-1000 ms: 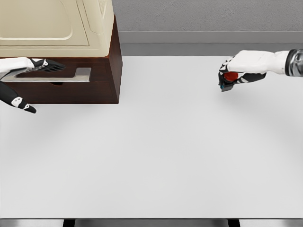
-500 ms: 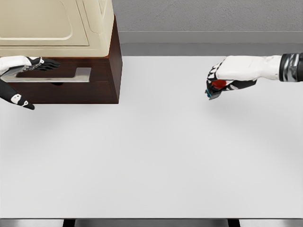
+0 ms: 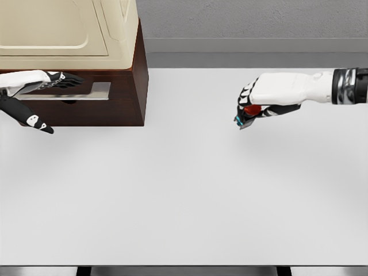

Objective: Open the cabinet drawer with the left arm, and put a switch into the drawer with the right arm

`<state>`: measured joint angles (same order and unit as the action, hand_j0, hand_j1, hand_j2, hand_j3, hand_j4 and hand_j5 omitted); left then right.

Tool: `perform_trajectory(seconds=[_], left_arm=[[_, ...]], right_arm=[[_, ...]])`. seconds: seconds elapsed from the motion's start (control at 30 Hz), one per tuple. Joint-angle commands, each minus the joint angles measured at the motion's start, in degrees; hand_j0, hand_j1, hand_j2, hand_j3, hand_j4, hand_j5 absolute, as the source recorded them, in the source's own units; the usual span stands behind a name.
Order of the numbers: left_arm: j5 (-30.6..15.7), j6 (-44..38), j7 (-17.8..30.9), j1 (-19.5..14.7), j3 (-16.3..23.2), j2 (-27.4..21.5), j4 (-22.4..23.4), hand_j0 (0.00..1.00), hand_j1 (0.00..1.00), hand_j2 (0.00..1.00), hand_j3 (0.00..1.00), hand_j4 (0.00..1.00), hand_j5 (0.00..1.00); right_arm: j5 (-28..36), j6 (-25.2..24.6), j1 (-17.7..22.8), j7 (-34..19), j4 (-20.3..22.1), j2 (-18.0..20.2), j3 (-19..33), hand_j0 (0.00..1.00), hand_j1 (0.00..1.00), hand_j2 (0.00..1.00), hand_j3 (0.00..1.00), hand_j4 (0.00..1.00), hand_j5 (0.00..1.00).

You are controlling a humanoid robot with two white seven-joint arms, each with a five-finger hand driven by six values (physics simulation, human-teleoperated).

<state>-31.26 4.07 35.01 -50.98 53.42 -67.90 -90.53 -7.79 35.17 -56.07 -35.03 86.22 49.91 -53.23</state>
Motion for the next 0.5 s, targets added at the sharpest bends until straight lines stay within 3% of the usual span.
perform_trajectory(seconds=[0.0,0.47], left_arm=[[-0.29,-0.03,-0.01,0.00,-0.07,0.13,0.00,1.00,1.00,1.00,1.00,1.00,1.00],[0.06,-0.03,-0.01,1.05,-0.07,1.01,-0.08,1.00,1.00,1.00,1.00,1.00,1.00]], right_arm=[[0.84,-0.17,0.00,0.03,0.88,0.10,-0.03,0.47,0.47,0.47,0.47,0.47,0.47],[1.99,-0.17,-0.18,0.03,1.15,-0.69,-0.03,0.47,0.47,0.47,0.47,0.47,0.47]])
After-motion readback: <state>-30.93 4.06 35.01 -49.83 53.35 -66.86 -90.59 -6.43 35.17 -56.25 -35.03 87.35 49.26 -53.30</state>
